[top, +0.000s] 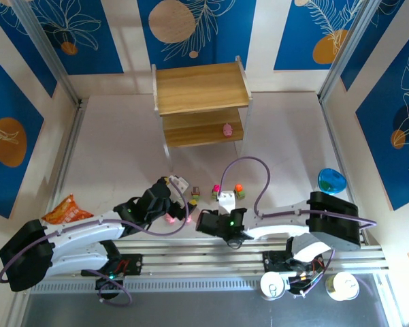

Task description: Place and organize the plastic toys onto the shelf

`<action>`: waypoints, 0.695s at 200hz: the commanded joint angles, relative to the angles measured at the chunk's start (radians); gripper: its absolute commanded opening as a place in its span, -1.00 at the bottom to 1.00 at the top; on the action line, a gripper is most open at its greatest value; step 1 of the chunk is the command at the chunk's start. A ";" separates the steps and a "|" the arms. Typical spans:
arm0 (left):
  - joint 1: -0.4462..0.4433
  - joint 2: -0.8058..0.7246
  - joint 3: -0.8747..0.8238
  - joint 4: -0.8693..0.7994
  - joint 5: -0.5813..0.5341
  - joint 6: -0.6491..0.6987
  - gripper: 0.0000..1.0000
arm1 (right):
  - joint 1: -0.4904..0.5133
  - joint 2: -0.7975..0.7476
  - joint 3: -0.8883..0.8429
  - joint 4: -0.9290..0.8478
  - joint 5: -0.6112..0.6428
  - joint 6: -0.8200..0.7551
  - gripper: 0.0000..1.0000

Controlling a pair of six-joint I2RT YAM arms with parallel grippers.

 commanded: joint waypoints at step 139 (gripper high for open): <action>-0.002 -0.033 0.002 0.043 0.051 -0.007 0.99 | -0.319 -0.208 0.207 0.093 -0.083 -0.562 -0.39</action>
